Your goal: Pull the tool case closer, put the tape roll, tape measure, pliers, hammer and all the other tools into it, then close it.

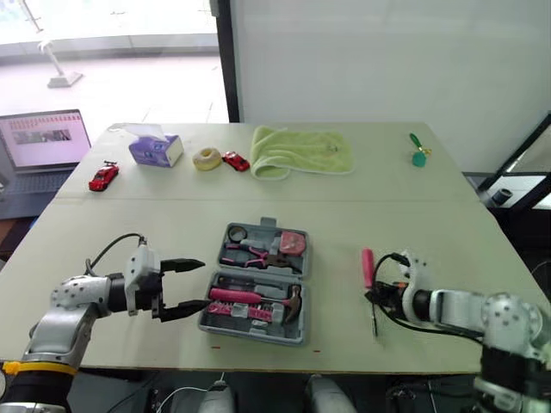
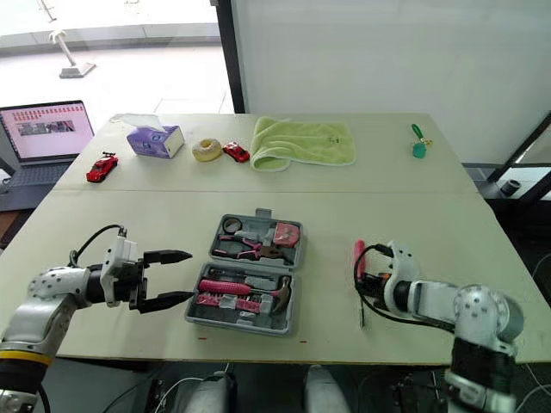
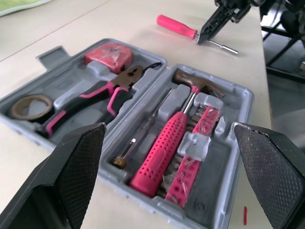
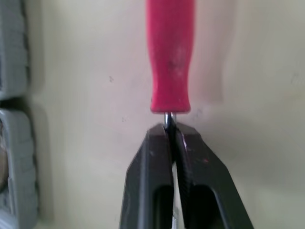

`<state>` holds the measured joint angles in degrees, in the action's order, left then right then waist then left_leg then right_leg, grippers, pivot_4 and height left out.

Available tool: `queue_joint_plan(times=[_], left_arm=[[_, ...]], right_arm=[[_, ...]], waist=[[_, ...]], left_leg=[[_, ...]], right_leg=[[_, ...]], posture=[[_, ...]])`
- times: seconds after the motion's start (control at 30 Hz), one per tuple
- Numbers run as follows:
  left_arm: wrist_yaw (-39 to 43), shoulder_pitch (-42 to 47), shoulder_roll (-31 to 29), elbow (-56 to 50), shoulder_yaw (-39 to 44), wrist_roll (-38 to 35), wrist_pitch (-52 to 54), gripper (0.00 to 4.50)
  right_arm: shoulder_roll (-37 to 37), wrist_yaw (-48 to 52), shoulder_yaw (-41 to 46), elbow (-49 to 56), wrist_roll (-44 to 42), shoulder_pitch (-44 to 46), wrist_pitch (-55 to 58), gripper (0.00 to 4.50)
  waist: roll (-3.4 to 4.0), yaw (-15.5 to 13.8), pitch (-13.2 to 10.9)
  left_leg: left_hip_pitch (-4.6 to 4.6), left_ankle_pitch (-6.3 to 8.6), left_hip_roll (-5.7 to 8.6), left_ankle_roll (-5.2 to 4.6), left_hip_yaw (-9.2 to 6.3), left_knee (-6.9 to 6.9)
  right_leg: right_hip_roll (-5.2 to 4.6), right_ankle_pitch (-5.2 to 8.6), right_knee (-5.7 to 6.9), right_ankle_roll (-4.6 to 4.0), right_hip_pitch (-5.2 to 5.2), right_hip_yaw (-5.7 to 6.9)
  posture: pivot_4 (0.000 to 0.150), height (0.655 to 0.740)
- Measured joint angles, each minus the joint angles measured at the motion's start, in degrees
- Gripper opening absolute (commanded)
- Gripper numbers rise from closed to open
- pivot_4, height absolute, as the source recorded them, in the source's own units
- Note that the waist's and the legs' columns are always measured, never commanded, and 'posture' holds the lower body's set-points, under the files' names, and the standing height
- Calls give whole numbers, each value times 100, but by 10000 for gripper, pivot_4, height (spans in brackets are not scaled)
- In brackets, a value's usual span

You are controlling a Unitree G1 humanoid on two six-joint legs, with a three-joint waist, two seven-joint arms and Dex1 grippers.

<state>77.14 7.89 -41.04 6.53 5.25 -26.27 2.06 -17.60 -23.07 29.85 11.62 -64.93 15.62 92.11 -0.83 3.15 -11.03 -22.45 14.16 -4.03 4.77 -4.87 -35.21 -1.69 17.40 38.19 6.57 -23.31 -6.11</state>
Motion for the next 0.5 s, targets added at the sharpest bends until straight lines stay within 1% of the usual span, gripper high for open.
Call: queue_joint_plan(times=[0.07, 0.13, 0.17, 0.23, 0.27, 0.33, 0.37, 0.4, 0.5], left_arm=[[0, -15, -1, 0, 2, 0, 0, 45000], [-1, -34, 0, 1, 2, 0, 0, 45000], [-1, -33, 0, 2, 2, 0, -1, 45000], [6, -32, 0, 10, 2, 0, -12, 45000], [11, -33, -1, 18, 4, 0, -13, 45000], [21, -35, -2, 24, 5, 0, -18, 45000], [26, -37, -3, 25, 6, 0, -19, 45000], [30, -40, -7, 26, 7, 0, -18, 45000], [38, -37, -14, 31, 10, -1, -18, 45000]], right_arm=[[286, -858, 76, 71, -398, 17, -8, 3153], [353, -1248, 25, 148, -521, 35, -2, 8764], [344, -1276, -46, 205, -513, 40, -1, 11001], [344, -1310, -183, 365, -503, 32, 1, 19710], [344, -1309, -233, 456, -501, 7, 1, 25091], [343, -1303, -292, 635, -506, -65, 0, 34353], [296, -1270, -381, 777, -472, -128, -2, 39897], [219, -1225, -511, 950, -387, -188, 2, 44105], [-97, -1080, -889, 1435, 29, -386, -45, 44656]], waist=[[0, 50, 2], [0, 79, 2], [1, 82, 3], [0, 74, 3], [0, 68, 3], [0, 60, 3], [1, 58, 3], [1, 61, 2], [2, 73, 2]], left_leg=[[5, -1, 0, 0, -2, -2], [5, -1, 0, -1, -3, 0], [5, 0, 0, -1, -3, 0], [3, 0, 0, -1, -3, 1], [2, 0, 0, -1, -3, 1], [2, 0, 0, -1, -3, 1], [1, 0, 0, -1, -2, 1], [1, 0, 0, -1, -2, 2], [1, 0, 0, -1, -3, 5]], right_leg=[[1, 1, 0, -3, 6, 0], [2, 1, 0, -2, 7, 0], [2, 1, 0, -1, 7, 0], [1, 2, -2, 1, 7, 1], [1, 2, -3, 1, 7, 1], [1, 2, -4, 1, 7, 1], [1, 2, -4, 1, 7, 1], [1, 2, -4, 1, 7, 1], [1, 3, -4, 0, 2, 1]], posture=[[1500, 7400], [1500, 7400], [1500, 7400], [1500, 7400], [1500, 7400], [1500, 7400], [1500, 7400], [1500, 7400], [1500, 7400]])
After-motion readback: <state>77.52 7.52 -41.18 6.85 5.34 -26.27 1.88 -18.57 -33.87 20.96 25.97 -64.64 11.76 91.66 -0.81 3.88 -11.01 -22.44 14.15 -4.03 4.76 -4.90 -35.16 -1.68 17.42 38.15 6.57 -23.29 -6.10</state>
